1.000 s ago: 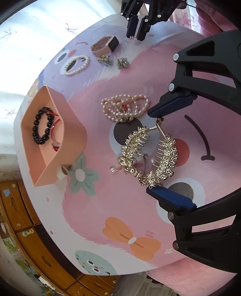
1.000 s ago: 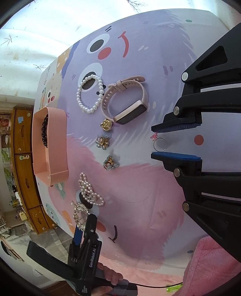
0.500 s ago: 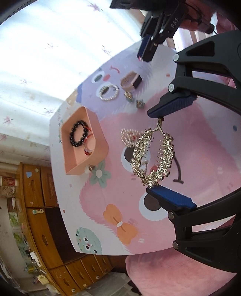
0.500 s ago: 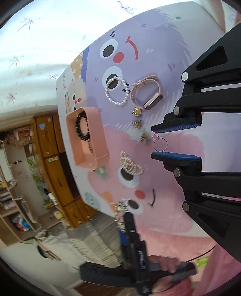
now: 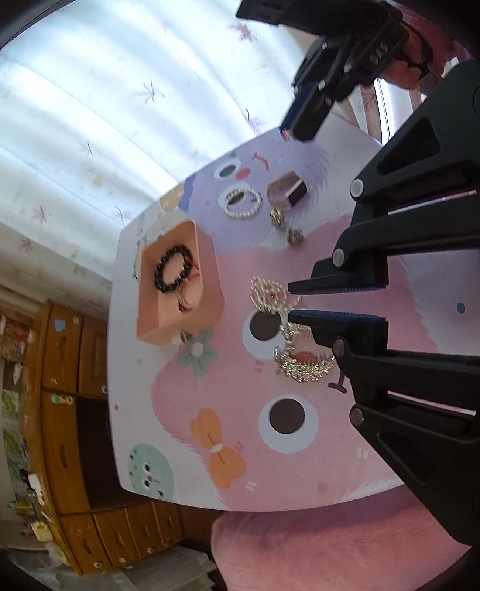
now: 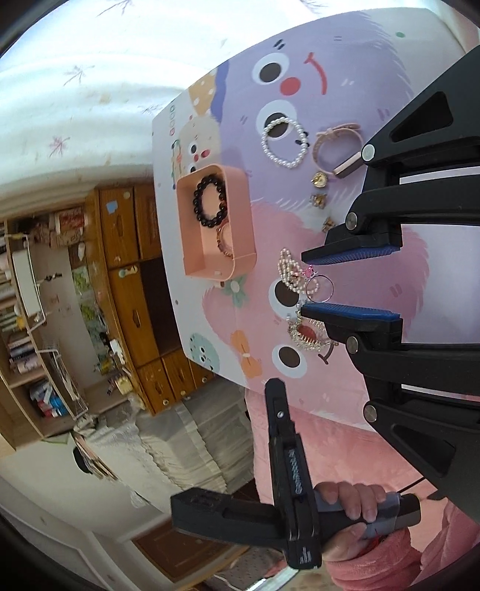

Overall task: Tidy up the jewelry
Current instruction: 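Lift the gold hair clip with the left gripper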

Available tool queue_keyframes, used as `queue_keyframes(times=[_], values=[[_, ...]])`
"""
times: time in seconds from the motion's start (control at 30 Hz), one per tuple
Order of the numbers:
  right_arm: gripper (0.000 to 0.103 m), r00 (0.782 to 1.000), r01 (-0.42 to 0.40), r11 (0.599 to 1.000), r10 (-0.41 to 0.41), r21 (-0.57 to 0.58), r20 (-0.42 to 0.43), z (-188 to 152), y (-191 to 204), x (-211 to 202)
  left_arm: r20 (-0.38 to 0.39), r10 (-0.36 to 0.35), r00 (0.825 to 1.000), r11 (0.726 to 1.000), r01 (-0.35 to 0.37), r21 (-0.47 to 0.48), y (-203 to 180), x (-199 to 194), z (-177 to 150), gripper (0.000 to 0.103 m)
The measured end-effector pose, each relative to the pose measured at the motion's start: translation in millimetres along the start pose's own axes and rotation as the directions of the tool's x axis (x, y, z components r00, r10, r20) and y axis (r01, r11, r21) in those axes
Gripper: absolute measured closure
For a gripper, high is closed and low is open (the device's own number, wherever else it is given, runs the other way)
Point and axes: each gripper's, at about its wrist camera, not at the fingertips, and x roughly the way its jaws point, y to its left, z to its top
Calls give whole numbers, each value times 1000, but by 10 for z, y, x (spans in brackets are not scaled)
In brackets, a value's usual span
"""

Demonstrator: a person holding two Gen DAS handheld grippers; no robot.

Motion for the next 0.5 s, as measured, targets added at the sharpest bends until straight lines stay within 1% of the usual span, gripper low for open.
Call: queue_keyframes(times=[0.03,0.07,0.1,0.13,0.17,0.27,0.37,0.4,0.47,0.5], values=[[82,1000,-8,1000,8,-8,-2,30,3,-3,-23,20,1000,1000,-21,-8,31,80,-7,91],[82,1000,-14,1000,14,-16,-5,60,-9,2,-48,50,998,999,-51,-18,62,163,-21,74],[82,1000,-19,1000,18,-22,-10,84,-37,17,-76,80,994,996,-83,-29,92,249,-49,60],[82,1000,-23,999,23,-30,-19,118,-51,33,-91,96,991,994,-101,-44,118,317,-78,32],[82,999,-26,999,25,-36,-26,139,-64,39,-85,98,992,993,-103,-61,145,358,-106,27],[82,998,-29,998,27,-59,-49,203,-143,69,-68,62,996,992,-69,-103,177,481,-164,27],[82,997,-40,997,36,-68,-64,255,-266,88,-70,89,994,991,-96,-98,140,655,-178,29],[82,997,-42,997,37,-68,-72,266,-315,109,-67,99,993,991,-104,-89,118,706,-181,30],[82,995,-46,996,39,-74,-96,311,-424,143,-65,121,991,991,-124,-55,31,828,-186,41],[82,994,-47,996,39,-76,-102,332,-477,161,-74,133,988,990,-136,-35,-12,900,-189,44]])
